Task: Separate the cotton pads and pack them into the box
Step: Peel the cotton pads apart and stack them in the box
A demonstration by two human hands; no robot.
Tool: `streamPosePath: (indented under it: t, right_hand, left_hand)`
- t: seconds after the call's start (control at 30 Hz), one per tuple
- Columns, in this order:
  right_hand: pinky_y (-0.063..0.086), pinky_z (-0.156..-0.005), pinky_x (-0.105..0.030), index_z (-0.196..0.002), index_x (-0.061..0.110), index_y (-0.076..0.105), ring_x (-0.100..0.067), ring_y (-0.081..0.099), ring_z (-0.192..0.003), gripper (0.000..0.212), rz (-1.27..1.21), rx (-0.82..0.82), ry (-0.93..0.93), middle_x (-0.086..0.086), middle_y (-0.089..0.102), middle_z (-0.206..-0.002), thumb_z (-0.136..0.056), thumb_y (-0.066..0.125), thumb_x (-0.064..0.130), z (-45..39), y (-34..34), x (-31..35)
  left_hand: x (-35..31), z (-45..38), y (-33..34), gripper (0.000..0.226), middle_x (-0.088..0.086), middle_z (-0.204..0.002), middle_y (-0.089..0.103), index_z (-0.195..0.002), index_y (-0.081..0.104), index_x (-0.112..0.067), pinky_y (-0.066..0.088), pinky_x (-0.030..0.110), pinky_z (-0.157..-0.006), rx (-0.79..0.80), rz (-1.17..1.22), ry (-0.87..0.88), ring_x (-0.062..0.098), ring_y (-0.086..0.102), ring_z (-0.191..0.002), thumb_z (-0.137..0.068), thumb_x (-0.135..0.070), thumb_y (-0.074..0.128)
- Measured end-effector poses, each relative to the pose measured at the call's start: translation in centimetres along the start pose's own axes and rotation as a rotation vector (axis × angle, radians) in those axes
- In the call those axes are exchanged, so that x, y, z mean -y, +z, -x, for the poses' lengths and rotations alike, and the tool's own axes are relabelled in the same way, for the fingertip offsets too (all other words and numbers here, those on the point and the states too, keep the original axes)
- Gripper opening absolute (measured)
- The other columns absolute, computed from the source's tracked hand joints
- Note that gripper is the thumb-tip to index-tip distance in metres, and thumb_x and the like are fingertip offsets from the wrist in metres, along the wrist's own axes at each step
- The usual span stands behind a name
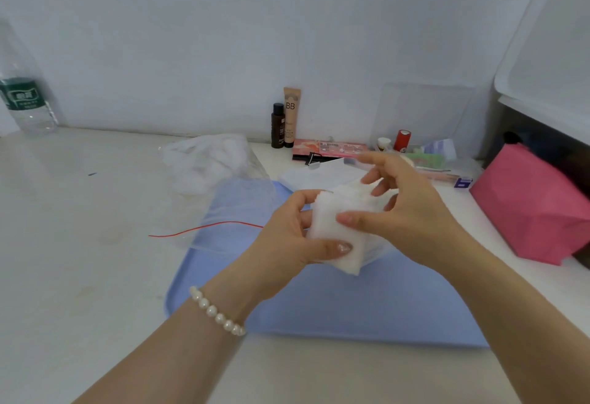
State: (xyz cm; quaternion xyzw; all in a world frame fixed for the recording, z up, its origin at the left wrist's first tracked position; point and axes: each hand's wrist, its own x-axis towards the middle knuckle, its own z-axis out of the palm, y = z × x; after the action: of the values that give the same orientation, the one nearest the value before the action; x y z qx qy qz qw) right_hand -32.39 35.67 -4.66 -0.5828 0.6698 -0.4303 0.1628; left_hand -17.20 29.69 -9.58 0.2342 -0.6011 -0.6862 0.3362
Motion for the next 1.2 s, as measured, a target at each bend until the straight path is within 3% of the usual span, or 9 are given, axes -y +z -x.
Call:
streamPosePath:
  t: [0.07, 0.2, 0.3, 0.37, 0.47, 0.67, 0.8, 1.0, 1.2]
  right_hand:
    - [0.041, -0.068, -0.019, -0.103, 0.029, 0.059, -0.009, 0.053, -0.087, 0.045, 0.023, 0.160, 0.084, 0.007, 0.058, -0.097, -0.065, 0.082, 0.029, 0.0, -0.7, 0.3]
    - [0.040, -0.055, -0.017, -0.074, 0.017, 0.064, -0.005, 0.052, -0.060, 0.019, -0.024, 0.257, 0.132, 0.009, 0.058, -0.066, -0.068, 0.080, 0.027, 0.1, -1.5, 0.9]
    - [0.049, -0.059, -0.023, -0.080, 0.011, 0.065, -0.009, 0.060, -0.065, 0.019, -0.195, 0.055, 0.149, 0.004, 0.062, -0.072, -0.071, 0.077, 0.021, -1.1, -4.1, 0.8]
    - [0.053, -0.062, -0.029, -0.091, 0.004, 0.061, -0.016, 0.062, -0.073, 0.026, -0.293, -0.165, 0.173, -0.003, 0.062, -0.083, -0.075, 0.075, 0.018, -2.4, -5.8, -0.2]
    - [0.049, -0.067, -0.035, -0.084, 0.013, 0.053, -0.018, 0.053, -0.074, 0.027, -0.064, -0.313, 0.190, 0.002, 0.053, -0.079, -0.073, 0.077, 0.019, -3.7, -5.7, -2.7]
    - [0.032, -0.053, -0.026, -0.082, 0.015, 0.048, -0.012, 0.043, -0.064, 0.028, 0.264, -0.117, 0.204, 0.003, 0.047, -0.073, -0.071, 0.073, 0.021, -4.0, -3.9, -5.0]
    - [0.033, -0.053, -0.025, -0.085, 0.017, 0.048, -0.017, 0.048, -0.072, 0.029, 0.316, -0.069, 0.181, 0.004, 0.050, -0.077, -0.071, 0.072, 0.026, -4.1, -4.7, -4.4]
    - [0.030, -0.051, -0.025, -0.086, 0.021, 0.045, -0.021, 0.049, -0.078, 0.027, 0.520, 0.015, 0.157, -0.001, 0.052, -0.087, -0.072, 0.068, 0.023, -3.9, -3.8, -3.3]
    - [0.036, -0.063, -0.028, -0.103, 0.015, 0.053, -0.024, 0.054, -0.085, 0.028, 0.701, 0.004, 0.214, -0.007, 0.061, -0.102, -0.077, 0.061, 0.020, -4.0, -1.7, -3.5]
  left_hand:
    - [-0.1, -0.1, 0.3, 0.063, -0.002, -0.082, 0.073, -0.110, 0.048, -0.020, 0.058, 0.032, -0.071, 0.027, -0.038, 0.007, 0.016, 0.070, -0.081, -0.056, 0.002, 0.071]
    - [-1.5, -0.7, 1.5, 0.067, -0.001, -0.090, 0.070, -0.112, 0.046, -0.022, 0.058, 0.035, -0.076, 0.070, -0.107, -0.006, 0.018, 0.068, -0.084, -0.057, 0.003, 0.075]
    - [-3.1, -1.5, 2.4, 0.050, 0.000, -0.098, 0.063, -0.110, 0.047, -0.023, 0.057, 0.033, -0.079, -0.030, -0.178, 0.063, 0.015, 0.065, -0.088, -0.075, 0.003, 0.073]
    - [-3.6, -2.4, 2.5, 0.034, -0.007, -0.098, 0.063, -0.100, 0.052, -0.028, 0.052, 0.025, -0.082, -0.163, -0.418, 0.214, 0.009, 0.062, -0.091, -0.081, -0.006, 0.069]
    - [-3.0, -3.5, 3.0, 0.015, -0.016, -0.098, 0.063, -0.089, 0.060, -0.029, 0.043, 0.022, -0.089, -0.165, -0.699, 0.307, 0.005, 0.058, -0.100, -0.085, -0.016, 0.065]
    - [-0.3, -5.5, 4.1, 0.022, -0.001, -0.112, 0.063, -0.109, 0.064, -0.016, 0.036, 0.034, -0.096, -0.009, -1.065, 0.333, 0.017, 0.050, -0.109, -0.093, -0.023, 0.051]
    - [0.8, -5.6, 4.0, 0.040, -0.004, -0.104, 0.064, -0.106, 0.065, -0.018, 0.034, 0.030, -0.090, 0.060, -1.185, 0.364, 0.015, 0.050, -0.102, -0.084, -0.036, 0.037]
    - [1.7, -6.0, 3.6, 0.034, -0.011, -0.094, 0.048, -0.095, 0.058, -0.020, 0.024, 0.027, -0.089, 0.041, -1.251, 0.348, 0.013, 0.043, -0.103, -0.082, -0.041, 0.034]
    - [2.2, -6.3, 3.4, 0.029, -0.010, -0.089, 0.047, -0.091, 0.059, -0.019, 0.025, 0.027, -0.082, 0.031, -1.223, 0.400, 0.009, 0.038, -0.089, -0.082, -0.037, 0.039]
